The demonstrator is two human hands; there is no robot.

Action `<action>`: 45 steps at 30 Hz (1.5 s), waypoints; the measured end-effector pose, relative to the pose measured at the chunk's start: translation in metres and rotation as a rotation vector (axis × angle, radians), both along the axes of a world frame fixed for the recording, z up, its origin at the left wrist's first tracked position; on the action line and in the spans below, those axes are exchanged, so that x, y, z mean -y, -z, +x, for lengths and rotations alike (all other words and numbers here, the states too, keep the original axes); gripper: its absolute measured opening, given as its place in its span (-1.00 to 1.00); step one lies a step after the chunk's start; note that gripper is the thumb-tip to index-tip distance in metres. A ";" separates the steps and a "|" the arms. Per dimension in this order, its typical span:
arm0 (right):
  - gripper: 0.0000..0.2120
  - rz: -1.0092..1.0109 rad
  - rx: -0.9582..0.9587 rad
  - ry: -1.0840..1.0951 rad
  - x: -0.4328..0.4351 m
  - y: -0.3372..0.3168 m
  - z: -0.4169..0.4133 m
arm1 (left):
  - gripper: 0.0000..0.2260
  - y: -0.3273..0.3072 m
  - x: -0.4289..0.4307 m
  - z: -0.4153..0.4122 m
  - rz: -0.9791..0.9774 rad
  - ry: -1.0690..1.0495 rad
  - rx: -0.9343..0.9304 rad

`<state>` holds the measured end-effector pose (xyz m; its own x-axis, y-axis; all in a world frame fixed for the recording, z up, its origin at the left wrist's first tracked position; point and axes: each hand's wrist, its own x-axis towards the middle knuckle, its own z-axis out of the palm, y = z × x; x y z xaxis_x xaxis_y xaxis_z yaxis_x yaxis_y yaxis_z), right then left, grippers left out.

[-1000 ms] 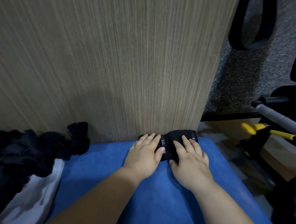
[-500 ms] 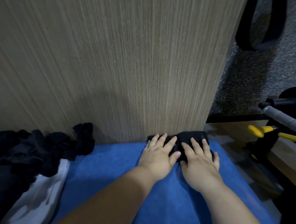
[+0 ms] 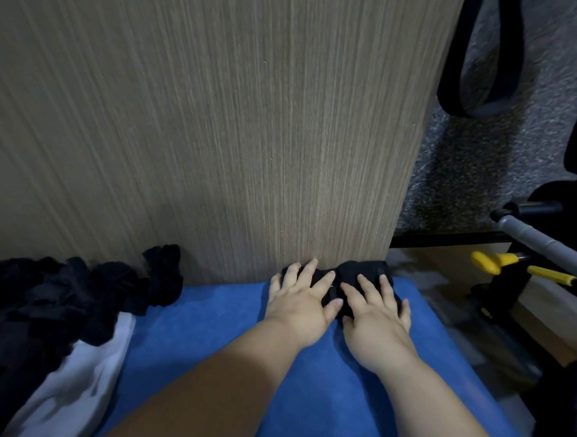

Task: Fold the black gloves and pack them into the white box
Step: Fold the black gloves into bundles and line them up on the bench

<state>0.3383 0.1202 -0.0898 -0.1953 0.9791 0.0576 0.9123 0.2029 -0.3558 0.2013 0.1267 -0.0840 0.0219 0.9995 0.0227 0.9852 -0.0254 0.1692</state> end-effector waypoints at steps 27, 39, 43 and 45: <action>-0.71 -0.412 -0.916 -0.139 0.043 -0.001 -0.214 | -0.58 -0.022 0.169 -0.179 0.279 -0.524 0.244; -0.49 -0.278 -0.643 -0.110 0.022 -0.017 -0.262 | -0.57 -0.011 0.158 -0.194 0.244 -0.527 0.397; -0.83 -0.305 -0.704 -0.112 0.036 -0.021 -0.246 | -0.58 -0.010 0.158 -0.197 0.260 -0.515 0.501; -0.90 -0.356 -0.780 -0.094 0.047 -0.024 -0.231 | -0.58 -0.012 0.159 -0.195 0.267 -0.508 0.575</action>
